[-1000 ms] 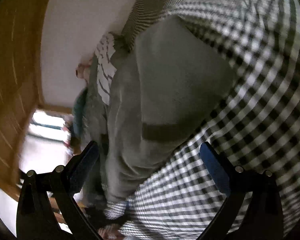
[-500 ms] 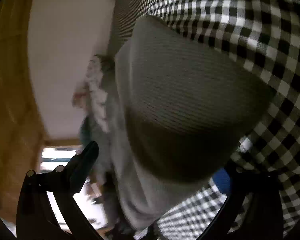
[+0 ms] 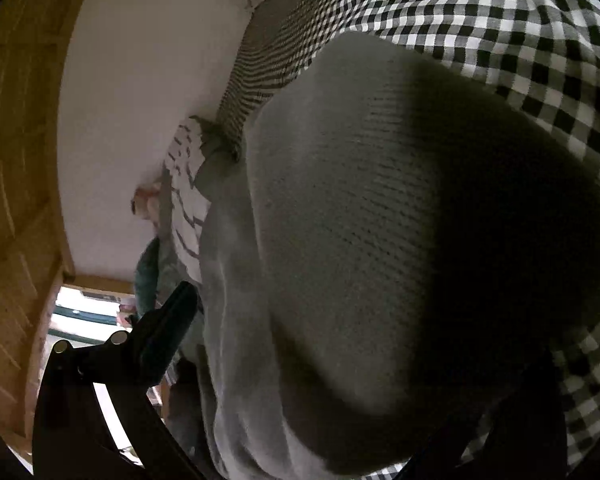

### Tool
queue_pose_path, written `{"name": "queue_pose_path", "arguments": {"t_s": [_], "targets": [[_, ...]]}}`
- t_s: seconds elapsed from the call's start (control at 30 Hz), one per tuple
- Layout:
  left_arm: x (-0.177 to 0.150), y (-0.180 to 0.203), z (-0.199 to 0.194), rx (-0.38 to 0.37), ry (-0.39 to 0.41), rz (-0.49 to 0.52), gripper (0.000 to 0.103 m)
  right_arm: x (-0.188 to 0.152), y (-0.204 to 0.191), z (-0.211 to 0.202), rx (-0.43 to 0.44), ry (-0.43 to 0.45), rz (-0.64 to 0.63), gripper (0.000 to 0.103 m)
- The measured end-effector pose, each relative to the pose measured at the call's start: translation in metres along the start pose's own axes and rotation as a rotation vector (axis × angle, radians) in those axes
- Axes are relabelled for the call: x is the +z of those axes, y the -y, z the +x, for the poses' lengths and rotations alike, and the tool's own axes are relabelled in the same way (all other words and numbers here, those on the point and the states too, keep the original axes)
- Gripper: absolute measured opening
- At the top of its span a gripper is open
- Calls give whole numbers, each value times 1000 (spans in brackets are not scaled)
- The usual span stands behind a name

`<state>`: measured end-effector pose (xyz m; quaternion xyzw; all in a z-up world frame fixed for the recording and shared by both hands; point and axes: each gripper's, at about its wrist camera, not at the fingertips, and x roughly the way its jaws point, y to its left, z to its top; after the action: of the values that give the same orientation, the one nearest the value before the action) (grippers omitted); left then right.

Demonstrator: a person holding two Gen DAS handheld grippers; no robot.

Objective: Fold large clothes
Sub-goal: 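Grip the folded grey hoodie bundle with both grippers and lift it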

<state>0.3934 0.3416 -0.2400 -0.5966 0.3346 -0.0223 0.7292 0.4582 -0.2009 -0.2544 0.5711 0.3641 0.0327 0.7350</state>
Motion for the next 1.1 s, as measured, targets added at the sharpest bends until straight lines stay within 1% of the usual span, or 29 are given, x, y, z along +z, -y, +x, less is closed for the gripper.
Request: {"name": "queue_pose_path", "arguments": {"t_s": [0.07, 0.1, 0.13, 0.17, 0.2, 0.23, 0.27, 0.3, 0.33, 0.4, 0.43, 0.47, 0.5, 0.53, 0.57, 0.6, 0.63, 0.67, 0.7, 0.73, 0.77, 0.83, 0.9, 0.93, 0.97, 1.0, 1.03, 1.07, 1.1], "targets": [[-1, 1, 3, 19, -12, 3, 98, 2, -1, 3, -49, -4, -20, 101], [-4, 3, 1, 42, -10, 19, 98, 2, -4, 8, -76, -1, -31, 101], [-11, 5, 2, 97, -15, 38, 98, 1, -6, 12, -103, 2, -37, 101], [-16, 5, 4, 130, -20, 44, 98, 1, -6, 12, -111, 9, -33, 101], [-23, 5, 6, 158, -33, 57, 98, 1, -6, 13, -117, 23, -15, 101], [-27, 8, 7, 173, -36, 98, 98, 3, -6, 15, -116, 27, -3, 101], [-28, 9, 8, 176, -32, 113, 98, 3, -6, 16, -112, 22, 1, 101], [-27, 9, 8, 171, -21, 101, 98, 3, -5, 15, -92, 7, -2, 101], [-24, 8, 7, 150, -7, 68, 98, 4, -3, 15, -72, -7, -8, 101], [-15, 8, 5, 96, 7, -6, 97, 4, 2, 9, -22, -18, -5, 95], [-10, 11, 6, 85, 2, -28, 95, 5, 6, 6, -15, -26, 1, 88], [-7, 14, 7, 106, -4, -29, 80, 5, 9, 5, -22, -34, 8, 78], [-5, 15, 8, 136, -9, -23, 54, 6, 13, 5, -25, -38, 18, 74], [-5, 12, 7, 176, -11, -22, 45, 7, 16, 5, -11, -40, 23, 70], [-5, 7, 5, 167, -18, -39, 44, 7, 19, 5, -4, -43, 22, 70], [-5, 3, 3, 149, -25, -35, 43, 7, 17, 7, -4, -54, 5, 71], [-5, 1, 0, 139, -28, -31, 43, 8, 14, 10, 0, -64, -9, 80], [-6, -4, -2, 119, -32, -40, 43, 8, 14, 10, 22, -67, -16, 96], [-5, -9, -4, 100, -34, -56, 43, 9, 9, 14, 45, -72, -26, 101], [-4, -14, -5, 79, -36, -66, 43, 10, 4, 20, -5, -86, -23, 100], [-4, -18, -7, 53, -39, -65, 42, 12, 2, 23, -30, -87, -10, 101], [-5, -16, -4, 52, -41, -46, 40, 16, 4, 24, -33, -73, 32, 101], [-7, -9, -5, 60, -42, -18, 37, 16, 8, 20, 12, -40, 69, 99], [-6, -6, -4, 60, -42, -13, 37, 15, 10, 16, 35, -23, 76, 82], [-5, -3, -6, 52, -43, -4, 35, 15, 12, 12, 28, -18, 72, 51], [-5, 1, -8, 49, -40, 7, 34, 14, 17, 7, 23, -21, 62, 42], [-4, 5, -6, 45, -36, 17, 33, 13, 21, 2, 52, -21, 59, 34], [-5, 10, -10, 39, -32, 40, 32, 13, 22, 0, 76, -26, 54, 31], [-5, 17, -14, 35, -27, 62, 31, 11, 21, -5, 95, -30, 35, 30]]}}
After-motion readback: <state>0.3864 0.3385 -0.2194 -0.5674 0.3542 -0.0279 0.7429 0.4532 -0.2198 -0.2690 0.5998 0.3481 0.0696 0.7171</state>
